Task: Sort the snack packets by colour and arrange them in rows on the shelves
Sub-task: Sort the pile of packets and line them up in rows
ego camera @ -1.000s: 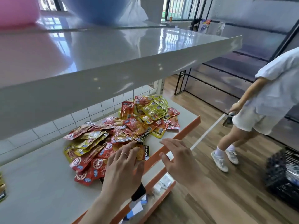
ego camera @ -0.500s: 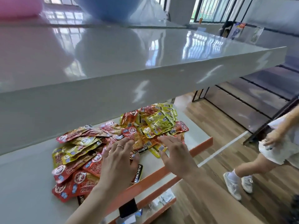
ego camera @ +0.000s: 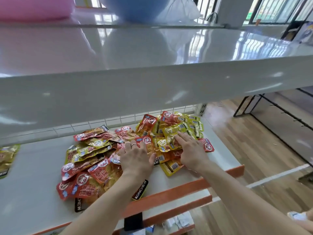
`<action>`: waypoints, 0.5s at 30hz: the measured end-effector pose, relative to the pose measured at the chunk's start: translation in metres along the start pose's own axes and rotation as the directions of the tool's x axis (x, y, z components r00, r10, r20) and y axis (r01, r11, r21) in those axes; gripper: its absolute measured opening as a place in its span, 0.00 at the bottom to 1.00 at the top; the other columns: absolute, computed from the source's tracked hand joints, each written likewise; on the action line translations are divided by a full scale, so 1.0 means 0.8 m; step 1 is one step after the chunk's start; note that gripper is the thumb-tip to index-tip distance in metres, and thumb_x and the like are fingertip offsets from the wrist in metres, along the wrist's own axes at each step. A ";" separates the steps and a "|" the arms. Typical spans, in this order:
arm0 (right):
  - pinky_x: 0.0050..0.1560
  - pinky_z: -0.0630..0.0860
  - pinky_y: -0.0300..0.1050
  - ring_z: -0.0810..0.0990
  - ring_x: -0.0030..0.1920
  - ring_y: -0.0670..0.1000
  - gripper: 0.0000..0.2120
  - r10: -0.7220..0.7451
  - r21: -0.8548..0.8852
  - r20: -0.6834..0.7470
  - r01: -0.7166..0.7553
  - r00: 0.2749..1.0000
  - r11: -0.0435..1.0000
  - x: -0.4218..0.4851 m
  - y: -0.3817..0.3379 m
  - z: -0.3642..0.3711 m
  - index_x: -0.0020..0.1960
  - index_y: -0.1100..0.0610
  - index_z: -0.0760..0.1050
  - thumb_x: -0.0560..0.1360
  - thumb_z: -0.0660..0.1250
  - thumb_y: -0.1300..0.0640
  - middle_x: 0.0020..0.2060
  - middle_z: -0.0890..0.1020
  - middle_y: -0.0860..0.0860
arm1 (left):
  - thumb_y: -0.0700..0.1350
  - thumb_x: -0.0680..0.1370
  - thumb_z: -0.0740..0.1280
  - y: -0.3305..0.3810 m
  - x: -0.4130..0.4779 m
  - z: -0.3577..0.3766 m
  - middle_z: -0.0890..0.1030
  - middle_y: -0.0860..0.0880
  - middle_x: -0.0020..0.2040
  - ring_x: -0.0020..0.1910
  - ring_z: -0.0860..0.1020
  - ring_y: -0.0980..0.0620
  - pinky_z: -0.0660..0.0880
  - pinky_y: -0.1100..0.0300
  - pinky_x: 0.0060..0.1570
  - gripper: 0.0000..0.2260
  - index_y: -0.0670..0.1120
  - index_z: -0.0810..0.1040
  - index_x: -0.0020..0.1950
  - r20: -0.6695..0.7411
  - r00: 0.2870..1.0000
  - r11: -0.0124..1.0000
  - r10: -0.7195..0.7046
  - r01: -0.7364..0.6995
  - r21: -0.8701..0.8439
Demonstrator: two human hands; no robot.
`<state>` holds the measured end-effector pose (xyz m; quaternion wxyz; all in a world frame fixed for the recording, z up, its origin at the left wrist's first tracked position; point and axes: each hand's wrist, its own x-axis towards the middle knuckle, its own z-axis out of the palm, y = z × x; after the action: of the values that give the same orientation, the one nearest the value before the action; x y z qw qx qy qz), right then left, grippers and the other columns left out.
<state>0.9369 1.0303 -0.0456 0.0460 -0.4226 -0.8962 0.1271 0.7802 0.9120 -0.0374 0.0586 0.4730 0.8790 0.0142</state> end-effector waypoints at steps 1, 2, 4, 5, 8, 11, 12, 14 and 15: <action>0.72 0.56 0.52 0.56 0.78 0.49 0.37 -0.008 0.002 -0.029 0.008 1.000 1.000 0.000 0.002 0.002 0.78 0.48 0.59 0.72 0.61 0.66 0.78 0.61 0.46 | 0.66 0.80 0.57 0.002 0.001 0.002 0.70 0.42 0.70 0.70 0.66 0.41 0.66 0.47 0.65 0.26 0.49 0.67 0.69 -0.006 1.000 1.000 -0.005 0.005 0.012; 0.71 0.57 0.52 0.59 0.76 0.50 0.35 -0.017 -0.003 -0.060 0.017 0.998 1.000 -0.001 0.005 0.005 0.77 0.48 0.62 0.73 0.61 0.67 0.76 0.64 0.46 | 0.66 0.79 0.58 0.003 0.002 0.004 0.70 0.42 0.70 0.70 0.66 0.41 0.67 0.48 0.65 0.27 0.48 0.66 0.69 -0.014 1.000 1.000 -0.007 0.007 0.012; 0.70 0.59 0.53 0.64 0.73 0.52 0.31 -0.061 -0.029 -0.117 0.059 0.991 0.998 -0.005 0.011 0.010 0.74 0.50 0.67 0.74 0.61 0.67 0.72 0.69 0.47 | 0.65 0.79 0.61 0.004 0.005 0.009 0.69 0.41 0.69 0.69 0.66 0.41 0.66 0.48 0.66 0.26 0.48 0.66 0.69 -0.024 1.000 1.000 -0.010 0.009 -0.025; 0.68 0.61 0.53 0.66 0.72 0.53 0.28 -0.092 -0.040 -0.147 0.087 0.985 0.995 -0.008 0.015 0.013 0.73 0.51 0.69 0.74 0.61 0.67 0.70 0.72 0.48 | 0.63 0.79 0.63 0.003 0.005 0.012 0.69 0.41 0.68 0.69 0.66 0.40 0.66 0.48 0.66 0.26 0.48 0.66 0.68 -0.026 1.000 0.998 -0.014 0.012 -0.064; 0.61 0.70 0.55 0.76 0.64 0.55 0.22 -0.188 -0.045 -0.260 0.182 0.947 0.982 -0.014 0.023 0.020 0.64 0.54 0.77 0.72 0.65 0.68 0.61 0.80 0.50 | 0.57 0.77 0.69 0.001 0.009 0.014 0.68 0.41 0.65 0.67 0.66 0.41 0.65 0.49 0.66 0.24 0.48 0.67 0.66 -0.035 0.998 0.976 -0.047 0.038 -0.212; 0.55 0.76 0.54 0.80 0.56 0.56 0.18 -0.223 -0.027 -0.395 0.231 0.891 0.973 -0.019 0.024 0.020 0.59 0.56 0.80 0.71 0.70 0.69 0.53 0.84 0.50 | 0.44 0.75 0.72 0.000 0.011 0.014 0.72 0.44 0.56 0.60 0.71 0.42 0.68 0.53 0.59 0.22 0.45 0.67 0.65 -0.108 0.993 0.933 -0.041 0.000 -0.360; 0.54 0.76 0.52 0.81 0.54 0.56 0.18 -0.219 -0.007 -0.430 0.239 0.876 0.971 -0.020 0.023 0.019 0.58 0.57 0.80 0.70 0.71 0.70 0.52 0.84 0.51 | 0.39 0.75 0.70 0.000 0.009 0.015 0.73 0.46 0.51 0.55 0.74 0.43 0.68 0.57 0.53 0.22 0.45 0.66 0.66 -0.143 0.989 0.908 -0.023 -0.040 -0.418; 0.54 0.75 0.50 0.81 0.54 0.55 0.19 -0.203 0.054 -0.480 0.260 0.853 0.964 -0.024 0.018 0.016 0.59 0.57 0.80 0.71 0.71 0.71 0.51 0.85 0.51 | 0.31 0.74 0.67 0.003 0.003 0.013 0.73 0.50 0.43 0.44 0.74 0.48 0.66 0.65 0.42 0.27 0.45 0.64 0.70 -0.171 0.985 0.835 -0.019 -0.079 -0.544; 0.54 0.76 0.50 0.81 0.54 0.55 0.19 -0.197 0.088 -0.498 0.275 0.845 0.957 -0.026 0.016 0.015 0.60 0.57 0.80 0.71 0.71 0.71 0.51 0.84 0.51 | 0.29 0.74 0.65 0.004 -0.001 0.011 0.73 0.51 0.42 0.42 0.74 0.50 0.66 0.66 0.39 0.30 0.45 0.62 0.73 -0.178 0.984 0.794 -0.027 -0.087 -0.602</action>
<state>0.9572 1.0200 -0.0597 0.3168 -0.3223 -0.8884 0.0804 0.7841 0.9127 -0.0456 0.1286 0.4400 0.8218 0.3384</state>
